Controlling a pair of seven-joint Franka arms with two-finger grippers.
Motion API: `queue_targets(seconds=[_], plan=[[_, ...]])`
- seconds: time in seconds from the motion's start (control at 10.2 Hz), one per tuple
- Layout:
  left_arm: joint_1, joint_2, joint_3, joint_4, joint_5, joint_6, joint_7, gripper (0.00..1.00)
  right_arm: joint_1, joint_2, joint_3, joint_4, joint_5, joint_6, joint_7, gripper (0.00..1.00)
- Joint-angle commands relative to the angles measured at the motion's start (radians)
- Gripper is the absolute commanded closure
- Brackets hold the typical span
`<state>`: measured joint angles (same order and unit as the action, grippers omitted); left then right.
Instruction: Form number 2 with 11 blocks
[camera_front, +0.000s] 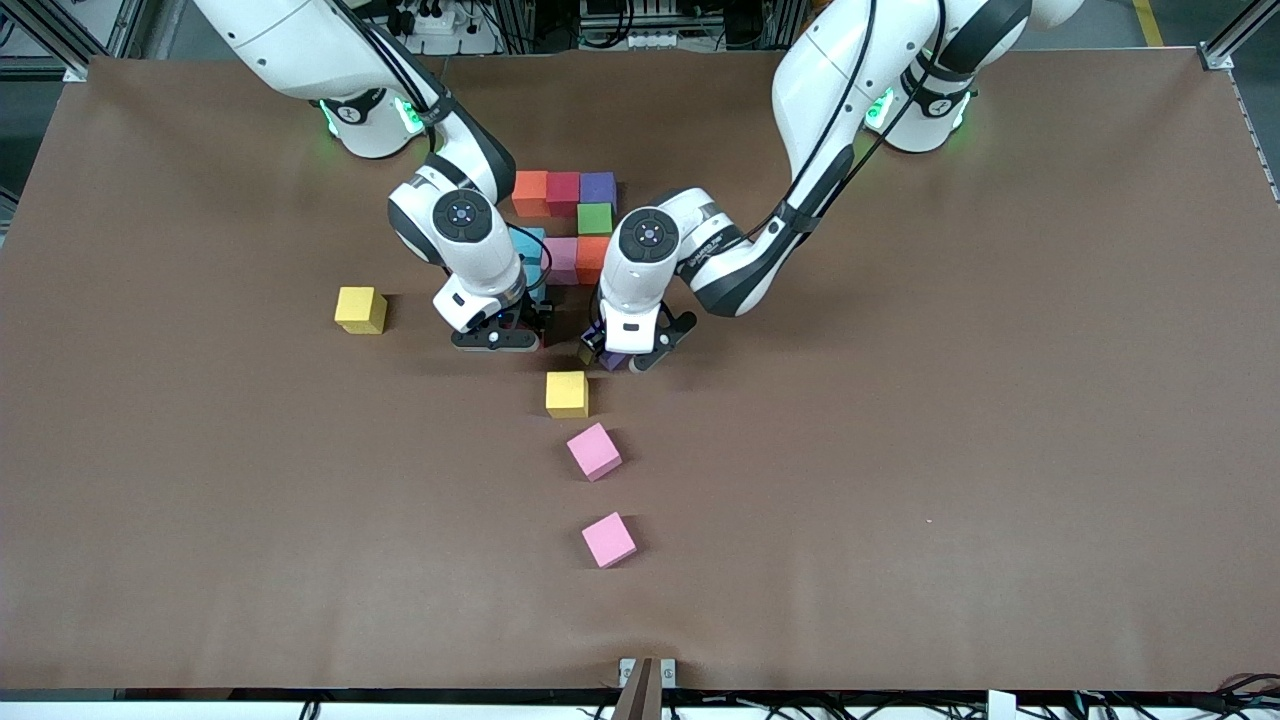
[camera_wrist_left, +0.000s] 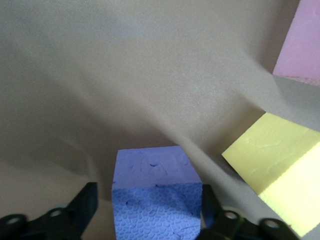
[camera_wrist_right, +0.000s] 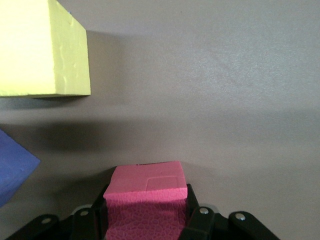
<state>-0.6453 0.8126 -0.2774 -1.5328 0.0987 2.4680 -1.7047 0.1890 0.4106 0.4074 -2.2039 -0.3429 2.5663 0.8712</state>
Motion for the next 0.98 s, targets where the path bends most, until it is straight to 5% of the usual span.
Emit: queue_targets(seconds=[0.0,0.1,0.2,0.3,0.89], plan=[[-0.010,0.002,0.009,0.013,0.012,-0.003,-0.076,0.59,0.007,0.008,-0.007,-0.013,-0.031,-0.031,0.014,1.00],[-0.010,-0.007,0.009,0.013,0.010,-0.004,-0.076,0.65,0.007,0.008,-0.007,-0.013,-0.031,-0.031,0.017,1.00],[-0.004,-0.016,0.007,0.013,0.009,-0.004,-0.076,0.67,0.004,0.008,-0.007,-0.011,-0.031,-0.031,0.017,0.85],[0.001,-0.026,0.001,0.013,0.007,-0.010,-0.076,0.68,0.004,0.008,-0.007,-0.011,-0.031,-0.031,0.019,0.05],[-0.005,-0.047,-0.003,0.014,-0.094,-0.089,-0.118,0.68,-0.057,-0.102,0.013,0.023,-0.022,-0.031,0.078,0.00]])
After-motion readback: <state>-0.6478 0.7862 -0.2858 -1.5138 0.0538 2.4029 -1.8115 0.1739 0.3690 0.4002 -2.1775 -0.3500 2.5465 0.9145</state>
